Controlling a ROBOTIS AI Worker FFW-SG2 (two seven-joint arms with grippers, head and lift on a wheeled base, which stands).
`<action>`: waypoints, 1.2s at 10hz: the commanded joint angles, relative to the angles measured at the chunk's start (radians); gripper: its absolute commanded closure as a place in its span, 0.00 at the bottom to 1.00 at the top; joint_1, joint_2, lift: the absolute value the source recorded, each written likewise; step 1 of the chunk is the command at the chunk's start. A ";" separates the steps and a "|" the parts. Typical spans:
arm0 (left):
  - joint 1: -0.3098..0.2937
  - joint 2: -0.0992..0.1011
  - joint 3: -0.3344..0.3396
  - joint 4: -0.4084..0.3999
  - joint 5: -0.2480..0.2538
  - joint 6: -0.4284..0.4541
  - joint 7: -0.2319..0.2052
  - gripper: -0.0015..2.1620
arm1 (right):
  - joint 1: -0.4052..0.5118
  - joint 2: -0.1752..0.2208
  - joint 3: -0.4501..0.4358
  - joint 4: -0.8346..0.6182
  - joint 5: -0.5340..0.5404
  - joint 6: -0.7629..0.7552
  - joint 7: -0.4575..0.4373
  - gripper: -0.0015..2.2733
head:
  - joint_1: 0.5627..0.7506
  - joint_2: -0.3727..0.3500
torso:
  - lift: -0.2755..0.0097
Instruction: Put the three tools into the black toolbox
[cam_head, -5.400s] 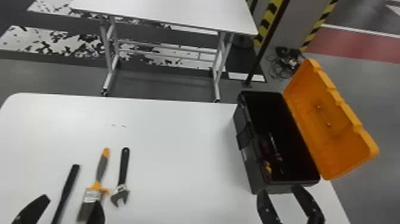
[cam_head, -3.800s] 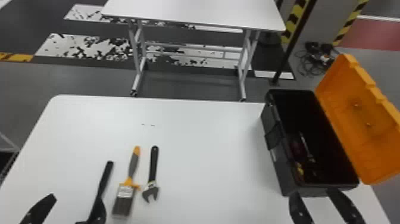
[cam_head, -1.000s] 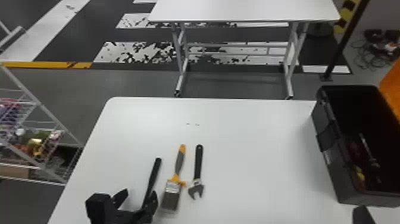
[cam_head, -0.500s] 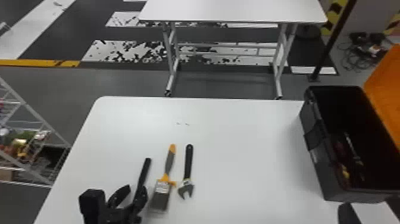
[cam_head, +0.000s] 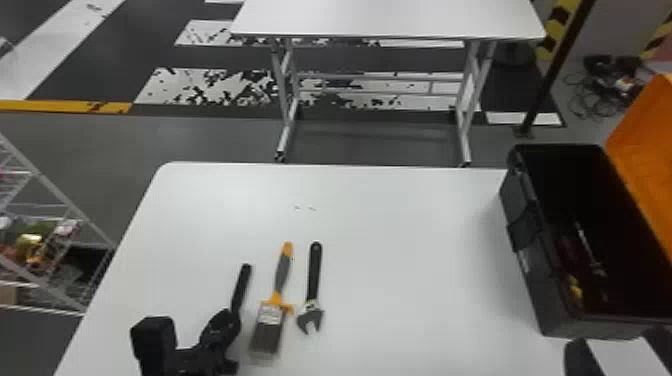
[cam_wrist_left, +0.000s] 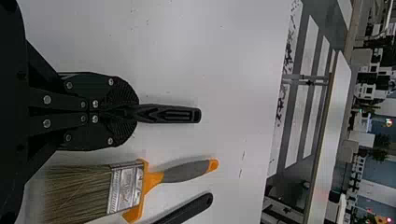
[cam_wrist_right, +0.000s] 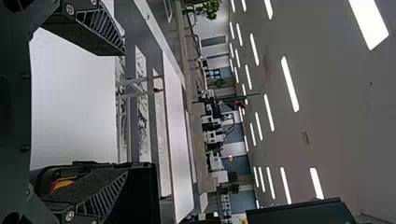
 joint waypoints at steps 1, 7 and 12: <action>0.026 -0.001 -0.001 -0.047 0.013 -0.001 -0.001 0.99 | 0.000 0.000 0.001 -0.005 0.000 0.004 0.000 0.05 | 0.70 0.60 | 0.79; 0.204 0.003 -0.008 -0.381 0.033 0.032 -0.031 0.99 | -0.040 -0.002 0.013 -0.086 0.005 0.326 0.055 0.05 | 0.70 0.57 | 0.79; 0.208 0.034 -0.180 -0.409 -0.069 -0.005 -0.013 0.99 | -0.140 -0.002 0.022 -0.291 0.006 0.970 0.080 0.05 | 0.70 0.58 | 0.79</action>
